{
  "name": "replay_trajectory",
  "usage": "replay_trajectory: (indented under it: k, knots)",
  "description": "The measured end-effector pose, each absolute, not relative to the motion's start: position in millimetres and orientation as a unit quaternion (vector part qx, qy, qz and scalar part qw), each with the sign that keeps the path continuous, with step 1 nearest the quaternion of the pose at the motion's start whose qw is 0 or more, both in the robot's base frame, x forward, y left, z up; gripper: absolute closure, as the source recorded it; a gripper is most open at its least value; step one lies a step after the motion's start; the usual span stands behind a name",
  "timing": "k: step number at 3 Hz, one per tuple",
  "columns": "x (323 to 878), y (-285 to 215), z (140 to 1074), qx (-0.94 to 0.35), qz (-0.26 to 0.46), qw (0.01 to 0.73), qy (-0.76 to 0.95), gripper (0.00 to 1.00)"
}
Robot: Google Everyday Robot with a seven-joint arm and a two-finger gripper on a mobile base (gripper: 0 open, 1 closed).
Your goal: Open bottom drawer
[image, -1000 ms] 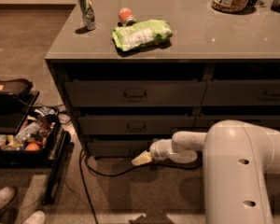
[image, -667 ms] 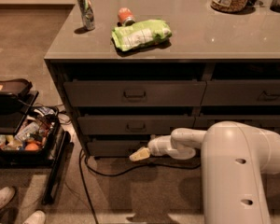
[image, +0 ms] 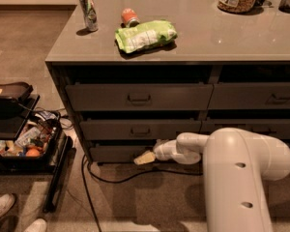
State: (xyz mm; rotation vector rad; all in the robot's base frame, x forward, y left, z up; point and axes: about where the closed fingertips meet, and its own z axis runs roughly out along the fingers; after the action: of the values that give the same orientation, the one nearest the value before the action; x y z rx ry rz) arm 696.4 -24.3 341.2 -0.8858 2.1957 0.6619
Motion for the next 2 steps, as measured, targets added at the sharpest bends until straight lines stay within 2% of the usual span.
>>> replay_trajectory:
  k: [2]
  knots:
    - [706.2,-20.8,321.7,-0.322,0.274,0.332,0.843,0.0]
